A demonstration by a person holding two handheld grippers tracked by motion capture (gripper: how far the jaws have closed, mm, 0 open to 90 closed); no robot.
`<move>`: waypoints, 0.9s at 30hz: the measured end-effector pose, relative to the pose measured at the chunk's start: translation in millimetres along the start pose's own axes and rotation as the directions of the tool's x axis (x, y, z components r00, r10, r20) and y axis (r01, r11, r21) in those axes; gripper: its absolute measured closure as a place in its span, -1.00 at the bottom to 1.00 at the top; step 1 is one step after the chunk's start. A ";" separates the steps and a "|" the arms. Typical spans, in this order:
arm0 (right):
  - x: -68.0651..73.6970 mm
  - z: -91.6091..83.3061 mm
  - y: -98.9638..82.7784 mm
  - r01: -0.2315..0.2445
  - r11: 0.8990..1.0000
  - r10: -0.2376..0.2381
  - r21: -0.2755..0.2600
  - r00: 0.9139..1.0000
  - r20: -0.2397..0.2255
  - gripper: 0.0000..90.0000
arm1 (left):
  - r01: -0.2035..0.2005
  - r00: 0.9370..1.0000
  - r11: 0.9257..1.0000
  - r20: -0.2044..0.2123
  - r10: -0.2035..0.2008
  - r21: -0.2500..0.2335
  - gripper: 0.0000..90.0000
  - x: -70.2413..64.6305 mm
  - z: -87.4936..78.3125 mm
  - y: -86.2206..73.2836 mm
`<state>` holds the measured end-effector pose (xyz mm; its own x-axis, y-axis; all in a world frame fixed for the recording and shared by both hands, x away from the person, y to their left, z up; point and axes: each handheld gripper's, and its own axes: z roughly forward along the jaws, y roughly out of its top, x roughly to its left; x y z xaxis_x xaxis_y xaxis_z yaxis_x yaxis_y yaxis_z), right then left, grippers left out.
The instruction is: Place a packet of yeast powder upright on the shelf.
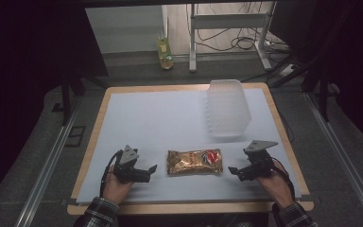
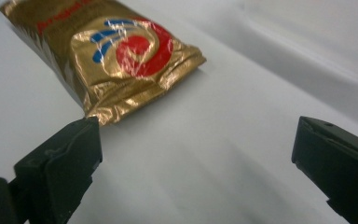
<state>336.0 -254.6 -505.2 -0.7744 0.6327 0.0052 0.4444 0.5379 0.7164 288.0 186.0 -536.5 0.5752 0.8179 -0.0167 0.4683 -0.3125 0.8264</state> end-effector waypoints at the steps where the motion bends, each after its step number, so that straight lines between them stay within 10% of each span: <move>1: 0.3 0.4 0.0 0.000 1.000 0.000 0.001 1.000 -0.003 -0.96 | 0.001 1.000 1.000 -0.002 -0.001 -0.003 -0.98 -0.1 -0.3 0.3; 19: -2.7 -1.3 0.5 -0.019 1.000 0.018 -0.015 0.999 -0.037 -0.96 | -0.044 0.997 0.999 0.059 0.044 0.004 -0.90 -13.8 -1.7 12.5; 27: -2.1 -0.6 1.3 0.011 1.000 -0.012 -0.017 1.000 -0.028 -0.97 | -0.058 0.992 0.998 0.109 0.062 -0.035 -0.51 -23.2 -3.2 19.7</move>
<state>337.9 -255.6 -503.8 -0.7919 0.6104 0.0163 0.4277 0.5354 0.7283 281.7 162.4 -518.0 0.6726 0.7395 -0.0266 0.4104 -0.3428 0.8450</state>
